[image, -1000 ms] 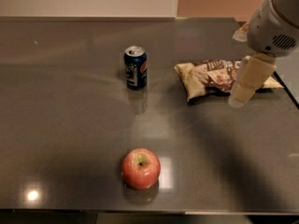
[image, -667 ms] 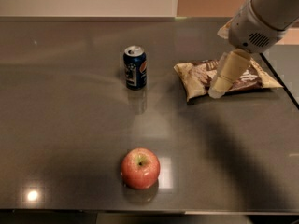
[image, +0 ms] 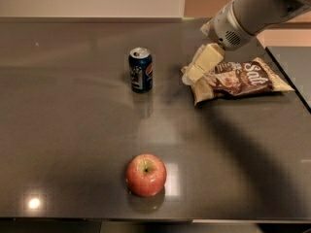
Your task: Knock pepsi can over
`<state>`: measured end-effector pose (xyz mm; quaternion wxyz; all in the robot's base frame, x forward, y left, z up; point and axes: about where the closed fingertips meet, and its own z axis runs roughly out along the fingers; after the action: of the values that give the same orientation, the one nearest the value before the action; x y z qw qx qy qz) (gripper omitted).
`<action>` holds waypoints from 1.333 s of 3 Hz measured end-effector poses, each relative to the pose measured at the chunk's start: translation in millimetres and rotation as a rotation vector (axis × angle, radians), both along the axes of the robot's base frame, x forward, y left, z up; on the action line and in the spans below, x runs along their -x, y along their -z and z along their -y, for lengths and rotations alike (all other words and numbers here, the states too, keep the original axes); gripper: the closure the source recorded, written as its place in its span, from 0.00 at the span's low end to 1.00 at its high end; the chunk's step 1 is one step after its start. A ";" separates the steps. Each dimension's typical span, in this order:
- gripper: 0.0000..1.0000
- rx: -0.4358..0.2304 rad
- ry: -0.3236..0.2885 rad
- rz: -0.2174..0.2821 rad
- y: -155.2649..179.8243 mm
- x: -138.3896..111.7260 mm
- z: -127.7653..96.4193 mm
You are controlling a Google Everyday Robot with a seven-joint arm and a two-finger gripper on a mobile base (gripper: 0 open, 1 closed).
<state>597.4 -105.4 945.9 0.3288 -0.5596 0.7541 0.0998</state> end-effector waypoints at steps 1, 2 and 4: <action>0.00 -0.129 -0.008 0.012 2.8 -15.5 -33.7; 0.00 -0.243 -0.029 0.036 4.8 -23.4 -71.8; 0.00 -0.352 -0.083 0.037 23.0 -33.9 -134.6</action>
Offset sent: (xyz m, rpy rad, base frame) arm 0.0327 0.1103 -0.0037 0.3764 -0.0739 0.0433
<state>631.3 29.3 922.8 0.4312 -0.5257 0.6951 0.2335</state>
